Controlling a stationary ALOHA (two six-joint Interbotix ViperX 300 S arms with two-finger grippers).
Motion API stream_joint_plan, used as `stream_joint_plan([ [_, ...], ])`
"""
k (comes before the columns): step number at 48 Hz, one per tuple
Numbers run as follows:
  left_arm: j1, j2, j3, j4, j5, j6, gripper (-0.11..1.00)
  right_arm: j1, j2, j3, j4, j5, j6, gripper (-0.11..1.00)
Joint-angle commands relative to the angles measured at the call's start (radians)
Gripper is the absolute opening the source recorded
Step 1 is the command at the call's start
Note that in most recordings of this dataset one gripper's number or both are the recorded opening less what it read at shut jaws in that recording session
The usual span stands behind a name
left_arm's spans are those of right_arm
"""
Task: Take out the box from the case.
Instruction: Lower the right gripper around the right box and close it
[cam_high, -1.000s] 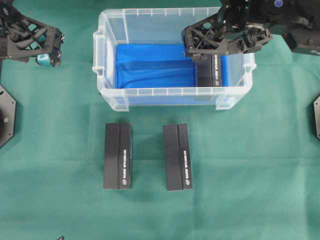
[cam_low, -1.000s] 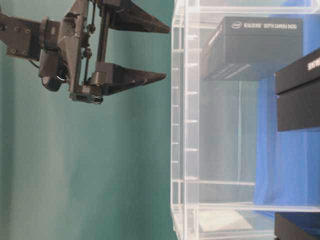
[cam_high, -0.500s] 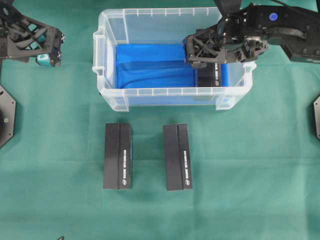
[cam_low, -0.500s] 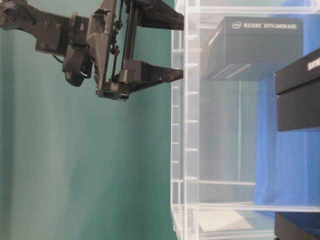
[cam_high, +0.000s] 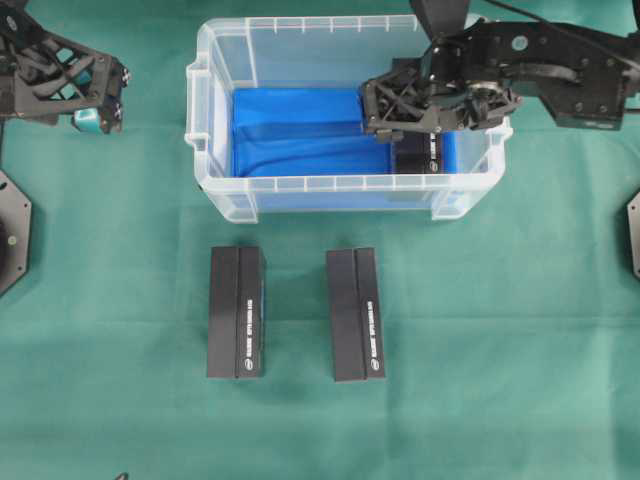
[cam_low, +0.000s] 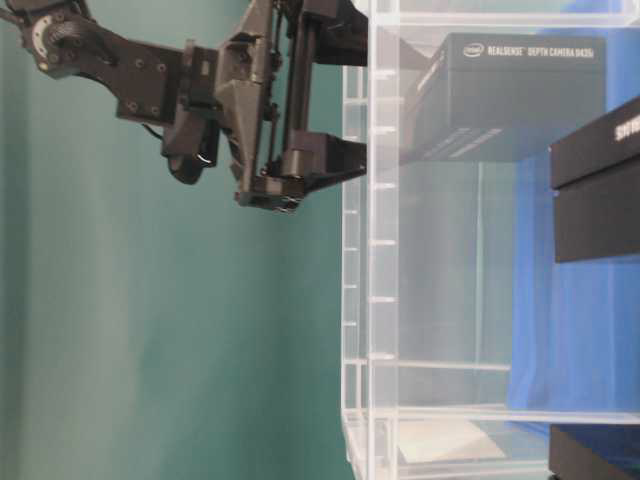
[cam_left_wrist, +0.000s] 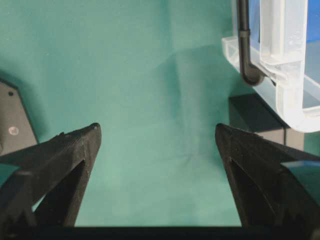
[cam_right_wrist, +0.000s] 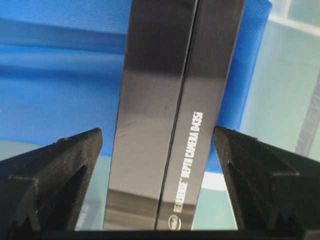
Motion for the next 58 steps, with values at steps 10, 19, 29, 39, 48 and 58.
stream_joint_plan([
  [10,-0.009,-0.006,-0.023,0.000,-0.005,0.000,0.97,-0.009,0.025,0.000,-0.002,-0.025,-0.002,0.90],
  [19,-0.011,-0.006,-0.023,-0.002,-0.003,0.000,0.97,-0.015,0.043,0.008,-0.002,-0.043,0.000,0.90],
  [29,-0.021,-0.006,-0.023,-0.002,-0.003,-0.006,0.97,-0.018,0.048,0.012,-0.002,-0.043,0.002,0.90],
  [39,-0.029,-0.006,-0.023,0.000,-0.003,-0.012,0.97,-0.018,0.048,0.011,0.000,-0.043,0.009,0.90],
  [48,-0.035,-0.006,-0.023,0.000,-0.003,-0.015,0.97,-0.018,0.048,0.011,0.000,-0.040,0.041,0.84],
  [58,-0.035,-0.006,-0.023,-0.002,-0.003,-0.014,0.97,-0.008,0.048,0.011,0.000,-0.040,0.046,0.64],
])
